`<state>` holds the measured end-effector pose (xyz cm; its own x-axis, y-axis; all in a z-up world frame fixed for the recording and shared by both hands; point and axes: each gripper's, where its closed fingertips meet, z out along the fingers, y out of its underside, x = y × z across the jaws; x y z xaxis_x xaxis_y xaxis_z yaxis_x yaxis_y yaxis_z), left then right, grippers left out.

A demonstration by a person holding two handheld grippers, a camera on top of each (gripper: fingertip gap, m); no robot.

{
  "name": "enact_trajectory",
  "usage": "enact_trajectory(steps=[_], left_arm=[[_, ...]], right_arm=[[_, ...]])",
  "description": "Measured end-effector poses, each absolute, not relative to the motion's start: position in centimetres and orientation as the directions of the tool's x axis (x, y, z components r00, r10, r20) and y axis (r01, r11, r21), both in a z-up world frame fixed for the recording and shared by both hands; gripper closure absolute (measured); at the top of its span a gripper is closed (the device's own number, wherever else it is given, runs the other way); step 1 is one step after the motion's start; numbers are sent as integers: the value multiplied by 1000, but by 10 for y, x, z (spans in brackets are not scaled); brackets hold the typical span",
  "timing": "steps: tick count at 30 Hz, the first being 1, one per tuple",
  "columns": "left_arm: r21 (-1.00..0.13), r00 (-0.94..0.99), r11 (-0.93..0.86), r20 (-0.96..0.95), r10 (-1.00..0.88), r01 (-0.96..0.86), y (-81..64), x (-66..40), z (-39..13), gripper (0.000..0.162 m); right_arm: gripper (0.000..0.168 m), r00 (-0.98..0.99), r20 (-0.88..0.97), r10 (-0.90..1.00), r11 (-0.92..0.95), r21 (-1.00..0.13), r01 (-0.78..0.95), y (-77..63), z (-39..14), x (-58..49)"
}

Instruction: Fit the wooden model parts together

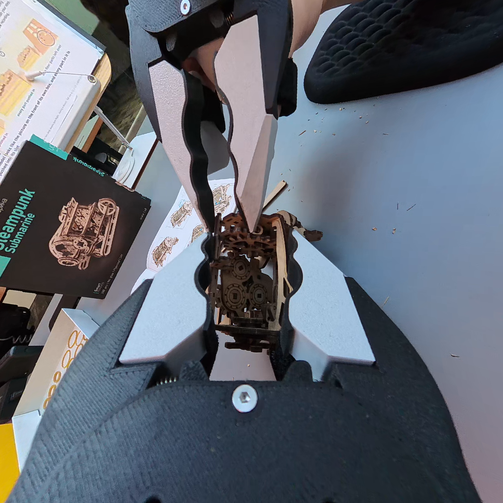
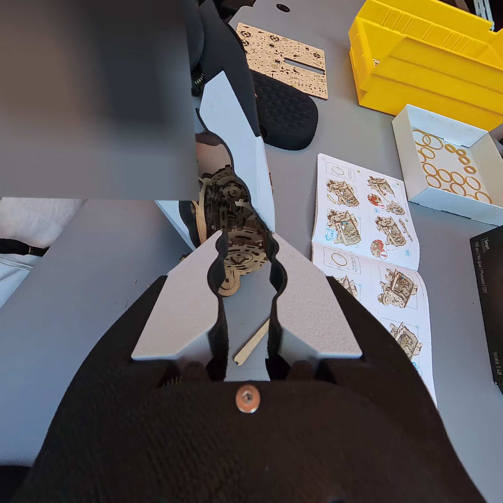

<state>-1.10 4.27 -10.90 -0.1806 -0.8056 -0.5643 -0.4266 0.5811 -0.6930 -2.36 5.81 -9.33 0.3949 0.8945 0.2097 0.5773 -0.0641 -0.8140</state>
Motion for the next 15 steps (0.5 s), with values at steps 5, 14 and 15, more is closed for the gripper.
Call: enact_trajectory(steps=[5,14,15], left_arm=[[-690,-180,587,-571,-801,-424,42,-12,-109,109],[-687,-182,596,-579,-795,-415,41,-12,-109,110],[-687,-182,597,-580,-794,-415,41,-12,-109,110]], right_arm=[[141,386,226,894,-45,-814,580,57,-93,-24],[143,356,353,865,73,-791,608,55,-92,-25],[143,355,365,861,83,-788,610,55,-92,-25]])
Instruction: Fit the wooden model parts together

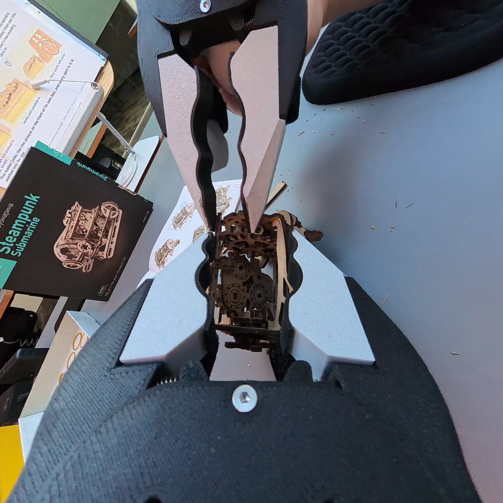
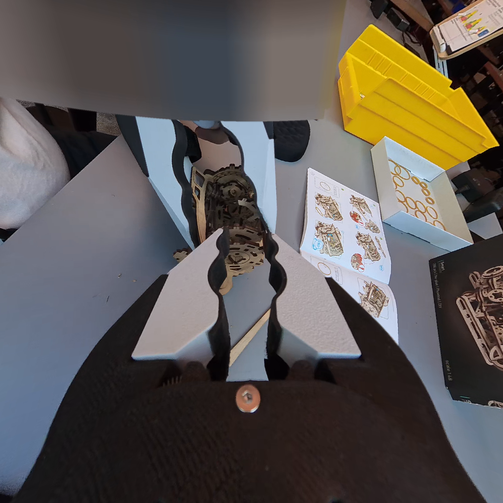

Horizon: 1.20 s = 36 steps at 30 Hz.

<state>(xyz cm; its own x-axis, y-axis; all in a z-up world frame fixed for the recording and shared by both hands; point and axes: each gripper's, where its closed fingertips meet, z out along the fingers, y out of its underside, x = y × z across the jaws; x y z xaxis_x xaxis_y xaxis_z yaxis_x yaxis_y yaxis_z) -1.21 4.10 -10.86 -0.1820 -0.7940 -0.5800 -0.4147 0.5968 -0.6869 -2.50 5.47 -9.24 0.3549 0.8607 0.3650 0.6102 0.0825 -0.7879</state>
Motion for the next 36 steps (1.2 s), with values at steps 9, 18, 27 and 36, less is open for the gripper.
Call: enact_trajectory(steps=[9,18,27,36], left_arm=[[-666,-184,629,-614,-768,-401,38,-13,-108,109],[-659,-197,637,-617,-762,-399,37,-13,-109,109],[-659,-195,635,-616,-763,-403,37,-12,-109,109],[-660,-200,636,-614,-763,-400,37,-12,-109,109]], right_arm=[[143,327,427,843,169,-787,593,50,-90,-27],[136,278,469,838,224,-760,610,47,-79,-14],[135,355,253,900,62,-880,471,45,-85,-19],[138,403,269,875,72,-895,440,47,-90,-20]])
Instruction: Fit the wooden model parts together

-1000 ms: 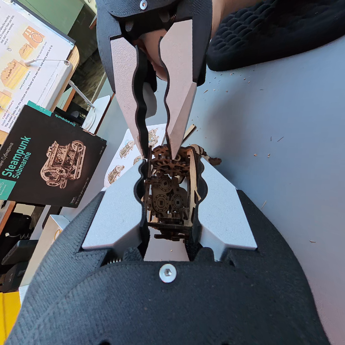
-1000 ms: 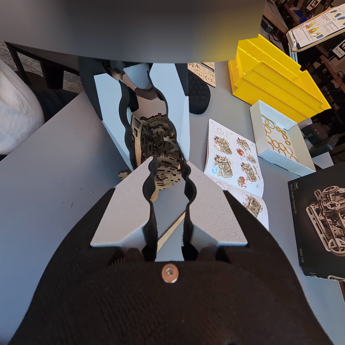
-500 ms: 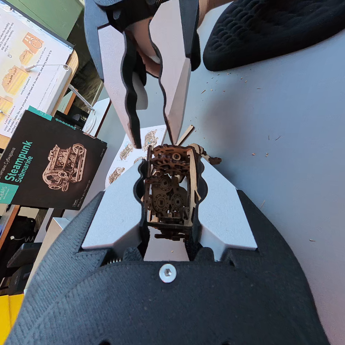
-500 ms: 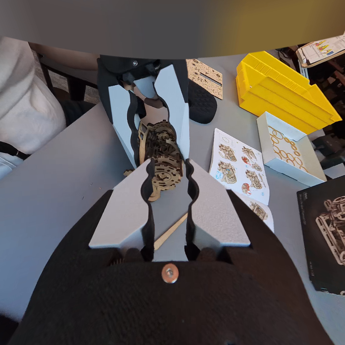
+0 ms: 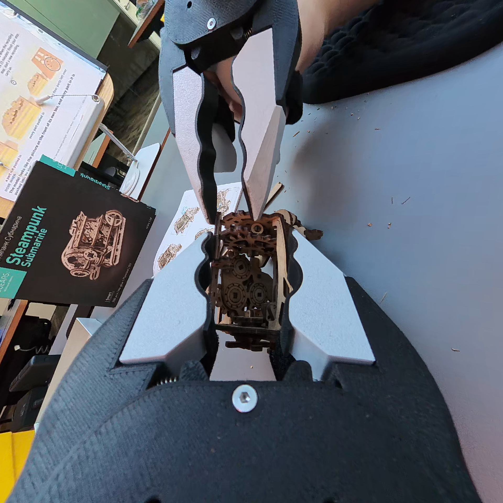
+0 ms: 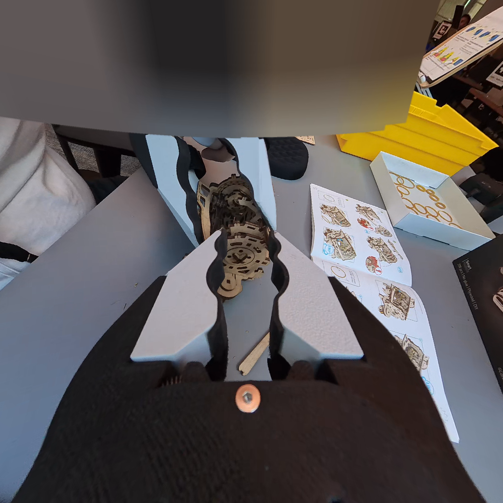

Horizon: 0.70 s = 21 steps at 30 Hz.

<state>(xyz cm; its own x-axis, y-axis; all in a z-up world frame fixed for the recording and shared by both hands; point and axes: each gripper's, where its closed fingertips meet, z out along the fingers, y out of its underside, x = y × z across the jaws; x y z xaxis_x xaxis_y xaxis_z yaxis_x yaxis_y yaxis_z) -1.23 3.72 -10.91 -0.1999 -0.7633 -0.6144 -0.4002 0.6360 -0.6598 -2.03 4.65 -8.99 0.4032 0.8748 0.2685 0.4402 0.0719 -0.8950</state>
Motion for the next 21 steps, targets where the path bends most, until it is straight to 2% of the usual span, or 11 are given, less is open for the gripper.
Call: enact_trajectory(steps=[13,20,21], left_arm=[[-655,-201,646,-624,-755,-393,36,-13,-109,110],[-631,-196,679,-662,-723,-375,32,-14,-109,109],[-626,-197,687,-670,-716,-369,31,-15,-109,109]], right_arm=[[141,423,317,849,112,-890,442,46,-89,-21],[138,366,354,861,187,-888,421,35,-79,-19],[134,375,345,861,171,-888,426,37,-80,-16]])
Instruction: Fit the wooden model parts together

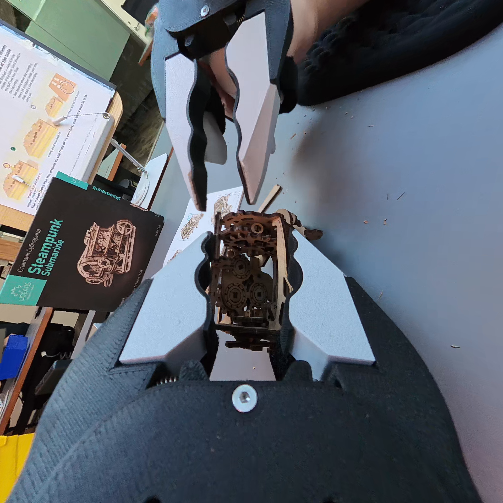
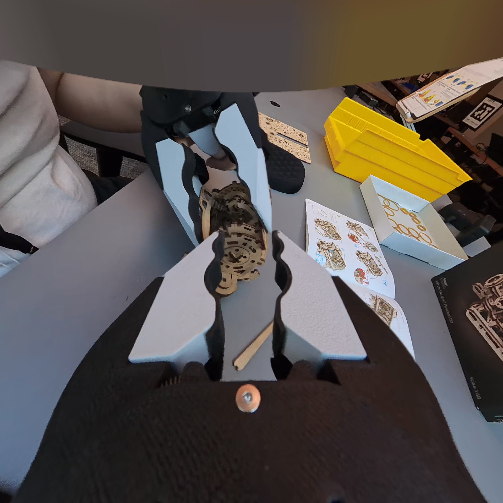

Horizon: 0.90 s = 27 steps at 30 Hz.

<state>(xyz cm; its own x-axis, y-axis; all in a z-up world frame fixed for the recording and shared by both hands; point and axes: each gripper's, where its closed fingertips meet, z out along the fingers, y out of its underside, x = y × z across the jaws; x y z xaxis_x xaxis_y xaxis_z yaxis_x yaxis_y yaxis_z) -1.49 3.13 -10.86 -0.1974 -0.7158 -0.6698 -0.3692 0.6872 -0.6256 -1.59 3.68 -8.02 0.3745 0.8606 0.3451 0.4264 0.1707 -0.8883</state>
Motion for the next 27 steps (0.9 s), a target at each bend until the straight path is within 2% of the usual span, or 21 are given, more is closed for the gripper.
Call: enact_trajectory(steps=[2,6,8,15,19,23,27], left_arm=[[-607,-199,708,-692,-694,-360,30,-16,-109,109],[-573,-191,743,-732,-654,-348,27,-17,-109,109],[-566,-188,750,-741,-645,-343,26,-18,-109,109],[-577,-197,743,-729,-656,-340,27,-17,-109,109],[-615,-224,710,-681,-697,-343,29,-16,-109,109],[-659,-242,661,-618,-748,-359,33,-14,-109,109],[-669,-237,655,-613,-754,-352,34,-14,-109,109]], right_arm=[[131,374,373,849,172,-865,472,40,-86,-9],[156,328,530,782,280,-769,575,39,-89,-8],[157,324,587,742,315,-732,605,44,-87,-7],[158,285,592,754,330,-716,616,42,-90,-13],[161,323,518,792,268,-771,578,46,-90,-11],[147,378,299,876,102,-882,459,45,-92,-12],[147,440,173,881,-13,-922,387,47,-89,-12]])
